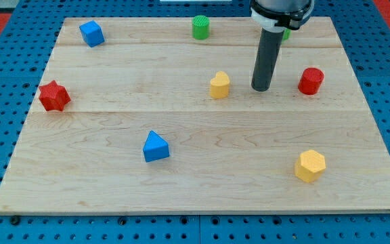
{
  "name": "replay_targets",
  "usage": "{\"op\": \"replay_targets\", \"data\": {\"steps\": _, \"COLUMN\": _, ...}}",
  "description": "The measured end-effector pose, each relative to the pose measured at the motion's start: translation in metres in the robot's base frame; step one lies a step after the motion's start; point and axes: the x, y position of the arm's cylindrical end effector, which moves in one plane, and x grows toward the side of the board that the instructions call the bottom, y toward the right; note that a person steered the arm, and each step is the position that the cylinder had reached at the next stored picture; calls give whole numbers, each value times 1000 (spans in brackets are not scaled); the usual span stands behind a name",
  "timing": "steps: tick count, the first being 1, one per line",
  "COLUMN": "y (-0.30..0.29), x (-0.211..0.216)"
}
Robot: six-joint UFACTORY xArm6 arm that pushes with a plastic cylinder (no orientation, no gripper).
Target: Slide the yellow heart left a bit
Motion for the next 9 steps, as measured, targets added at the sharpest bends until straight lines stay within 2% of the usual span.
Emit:
{"op": "replay_targets", "data": {"steps": 5, "y": -3, "x": 0}}
{"op": "replay_targets", "data": {"steps": 9, "y": -38, "x": 2}}
